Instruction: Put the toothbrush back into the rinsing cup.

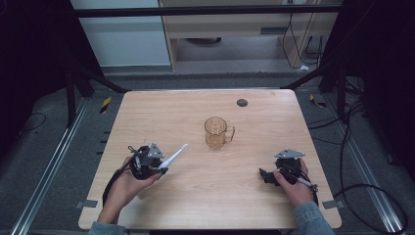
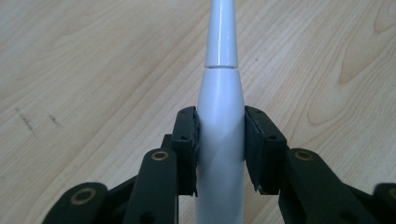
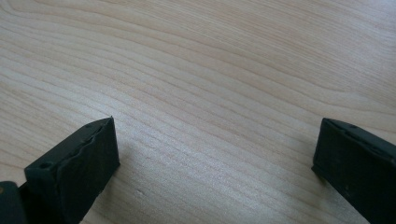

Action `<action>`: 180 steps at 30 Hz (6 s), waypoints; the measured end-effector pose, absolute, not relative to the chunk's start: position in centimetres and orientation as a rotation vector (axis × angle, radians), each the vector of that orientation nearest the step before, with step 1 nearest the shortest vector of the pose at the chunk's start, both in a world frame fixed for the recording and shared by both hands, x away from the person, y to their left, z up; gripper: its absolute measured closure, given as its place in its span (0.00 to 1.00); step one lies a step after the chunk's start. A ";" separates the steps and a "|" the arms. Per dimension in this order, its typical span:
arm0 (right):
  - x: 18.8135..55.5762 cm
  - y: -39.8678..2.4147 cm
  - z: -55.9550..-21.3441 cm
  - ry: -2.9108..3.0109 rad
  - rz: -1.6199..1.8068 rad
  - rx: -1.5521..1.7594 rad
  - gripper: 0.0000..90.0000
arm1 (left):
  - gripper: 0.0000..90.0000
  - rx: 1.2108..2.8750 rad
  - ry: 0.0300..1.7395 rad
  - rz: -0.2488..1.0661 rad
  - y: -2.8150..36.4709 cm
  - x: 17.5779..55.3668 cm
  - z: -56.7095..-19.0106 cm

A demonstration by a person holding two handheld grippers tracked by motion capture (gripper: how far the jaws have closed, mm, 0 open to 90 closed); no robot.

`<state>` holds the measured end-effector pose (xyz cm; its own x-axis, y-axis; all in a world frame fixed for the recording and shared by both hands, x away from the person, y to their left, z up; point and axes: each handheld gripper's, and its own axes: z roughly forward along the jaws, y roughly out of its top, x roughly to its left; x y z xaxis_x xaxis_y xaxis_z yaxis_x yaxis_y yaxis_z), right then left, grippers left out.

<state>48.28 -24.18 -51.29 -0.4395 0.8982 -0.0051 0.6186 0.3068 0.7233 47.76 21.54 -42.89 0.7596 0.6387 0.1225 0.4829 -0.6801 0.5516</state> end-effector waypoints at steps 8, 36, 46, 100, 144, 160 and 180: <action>48.4 -24.1 -51.3 2.168 0.925 1.355 0.00 | 0.74 2.430 0.859 0.450 21.8 47.8 -42.8; 48.5 -24.1 -51.2 2.177 0.929 1.362 0.00 | 0.74 2.358 0.826 0.552 19.3 49.8 -38.7; 48.5 -24.1 -51.2 2.172 0.928 1.364 0.00 | 0.74 2.313 0.823 0.548 18.3 51.3 -38.0; 48.5 -24.1 -51.2 2.173 0.927 1.363 0.00 | 0.74 2.246 0.768 0.597 14.8 54.4 -33.3; 48.5 -24.1 -51.2 2.172 0.924 1.357 0.00 | 0.74 2.155 0.722 0.647 8.2 58.2 -29.4; 48.5 -24.1 -51.2 2.172 0.926 1.359 0.00 | 0.74 2.098 0.747 0.624 6.8 60.1 -29.6; 48.5 -24.1 -51.3 2.168 0.924 1.353 0.01 | 0.74 2.010 0.722 0.614 4.4 61.6 -29.6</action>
